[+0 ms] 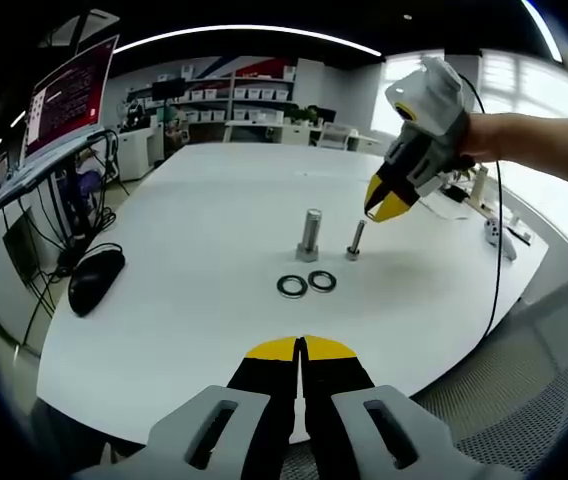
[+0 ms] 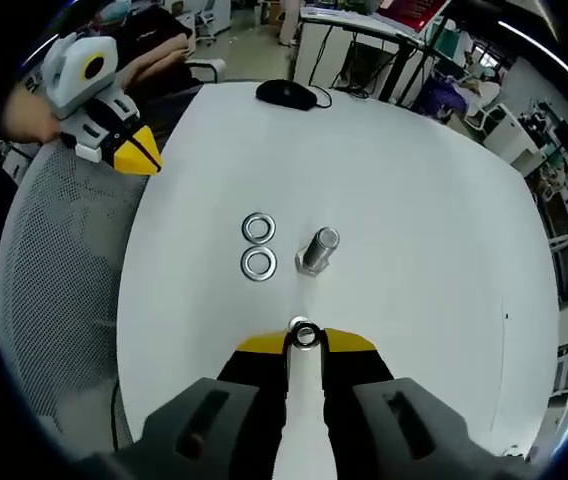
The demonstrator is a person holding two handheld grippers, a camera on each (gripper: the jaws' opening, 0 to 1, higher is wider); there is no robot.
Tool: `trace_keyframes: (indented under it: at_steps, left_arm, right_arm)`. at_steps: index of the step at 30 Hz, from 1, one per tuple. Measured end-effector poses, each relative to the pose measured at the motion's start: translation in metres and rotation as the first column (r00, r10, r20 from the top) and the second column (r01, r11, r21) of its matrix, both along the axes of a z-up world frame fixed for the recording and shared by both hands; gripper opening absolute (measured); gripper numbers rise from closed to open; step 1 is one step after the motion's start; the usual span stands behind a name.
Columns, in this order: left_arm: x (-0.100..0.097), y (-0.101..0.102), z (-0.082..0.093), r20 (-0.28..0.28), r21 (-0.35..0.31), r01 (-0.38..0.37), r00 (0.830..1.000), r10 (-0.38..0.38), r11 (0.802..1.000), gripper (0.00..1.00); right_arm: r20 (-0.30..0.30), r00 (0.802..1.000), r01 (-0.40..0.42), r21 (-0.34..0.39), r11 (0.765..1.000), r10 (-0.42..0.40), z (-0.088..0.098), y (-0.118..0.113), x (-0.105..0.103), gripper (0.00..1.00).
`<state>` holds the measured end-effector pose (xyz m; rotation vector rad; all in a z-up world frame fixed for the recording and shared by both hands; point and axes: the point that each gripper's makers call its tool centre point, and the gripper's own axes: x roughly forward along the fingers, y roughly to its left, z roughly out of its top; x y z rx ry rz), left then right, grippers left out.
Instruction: Place the washer onto the threaded stud by aligning its center hole with the stud, sliding it down to the base, and recovering from edge contact or off-axis alignment until the washer reaches the visible bottom stop.
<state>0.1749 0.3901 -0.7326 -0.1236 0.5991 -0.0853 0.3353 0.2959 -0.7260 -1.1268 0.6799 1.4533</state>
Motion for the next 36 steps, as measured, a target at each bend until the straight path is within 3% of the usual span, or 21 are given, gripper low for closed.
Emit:
trace_keyframes:
  at_steps: [11, 20, 36]
  left_arm:
    - [0.000, 0.001, 0.001, 0.006, -0.003, -0.004, 1.000, 0.004, 1.000, 0.00]
    - [0.001, 0.001, 0.002, 0.010, -0.005, -0.006, 1.000, 0.006, 1.000, 0.00]
    - [0.001, 0.000, 0.001, 0.009, -0.009, 0.002, 1.000, -0.002, 1.000, 0.00]
  right_arm:
    - [0.019, 0.999, -0.033, -0.043, 0.999, 0.034, -0.011, 0.003, 0.003, 0.13]
    - [0.004, 0.999, -0.036, -0.063, 0.997, 0.036, -0.019, 0.005, 0.004, 0.13]
    - [-0.026, 0.999, -0.031, -0.130, 0.991, 0.028, -0.048, 0.004, 0.004, 0.14]
